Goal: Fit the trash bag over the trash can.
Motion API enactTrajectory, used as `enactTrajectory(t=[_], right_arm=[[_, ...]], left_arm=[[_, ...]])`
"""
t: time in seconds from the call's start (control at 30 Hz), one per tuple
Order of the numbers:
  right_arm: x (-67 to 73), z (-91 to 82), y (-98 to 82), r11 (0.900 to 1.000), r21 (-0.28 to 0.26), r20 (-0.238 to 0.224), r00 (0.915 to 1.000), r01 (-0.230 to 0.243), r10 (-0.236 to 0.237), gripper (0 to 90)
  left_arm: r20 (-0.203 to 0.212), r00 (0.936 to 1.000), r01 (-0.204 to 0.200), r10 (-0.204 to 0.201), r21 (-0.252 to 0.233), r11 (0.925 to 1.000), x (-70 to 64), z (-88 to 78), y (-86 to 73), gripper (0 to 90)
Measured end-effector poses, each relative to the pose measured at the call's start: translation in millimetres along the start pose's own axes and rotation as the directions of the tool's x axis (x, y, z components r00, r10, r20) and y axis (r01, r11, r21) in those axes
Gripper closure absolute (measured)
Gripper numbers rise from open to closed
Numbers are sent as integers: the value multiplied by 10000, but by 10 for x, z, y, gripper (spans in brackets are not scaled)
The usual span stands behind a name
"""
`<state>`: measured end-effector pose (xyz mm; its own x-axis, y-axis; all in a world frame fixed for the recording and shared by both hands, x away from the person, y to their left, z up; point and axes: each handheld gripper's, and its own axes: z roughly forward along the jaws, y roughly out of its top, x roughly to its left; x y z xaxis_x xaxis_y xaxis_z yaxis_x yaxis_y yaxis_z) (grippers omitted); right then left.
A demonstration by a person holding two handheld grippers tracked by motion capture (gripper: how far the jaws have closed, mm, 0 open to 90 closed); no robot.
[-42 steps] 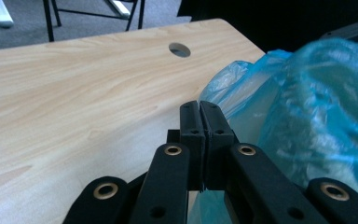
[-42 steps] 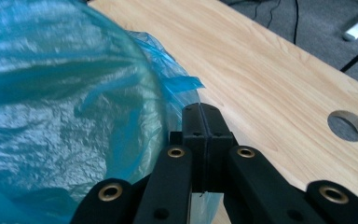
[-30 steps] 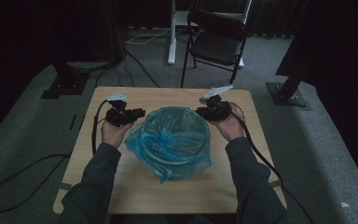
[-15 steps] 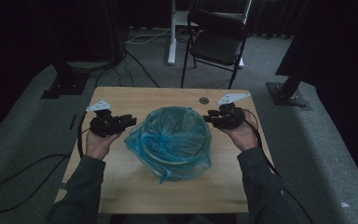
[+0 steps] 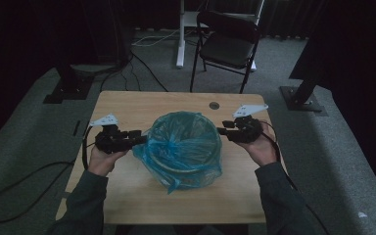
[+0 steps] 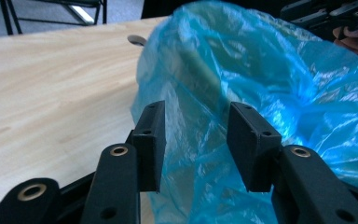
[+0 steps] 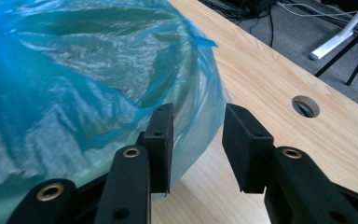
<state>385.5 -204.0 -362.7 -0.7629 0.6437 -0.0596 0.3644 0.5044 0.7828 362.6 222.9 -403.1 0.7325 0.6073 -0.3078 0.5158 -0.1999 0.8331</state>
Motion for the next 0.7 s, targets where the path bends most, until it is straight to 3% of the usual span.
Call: enactTrajectory(t=[0.17, 0.4, 0.7], right_arm=[[47, -35, -28, 10000, -44, 87, 9999, 57, -57, 631], [130, -127, -154, 9998, -143, -45, 9999, 131, -132, 633], [226, -215, -308, 9997, -229, -357, 9993, 67, -75, 625]], left_arm=[[16, 10000, 17, -17, 279, 9996, 7, 63, -66, 658], [-96, 9999, -73, 78, 545, 9985, -14, 152, -141, 878], [-368, 9993, 137, -108, 788, 9968, 29, 204, -273, 896]])
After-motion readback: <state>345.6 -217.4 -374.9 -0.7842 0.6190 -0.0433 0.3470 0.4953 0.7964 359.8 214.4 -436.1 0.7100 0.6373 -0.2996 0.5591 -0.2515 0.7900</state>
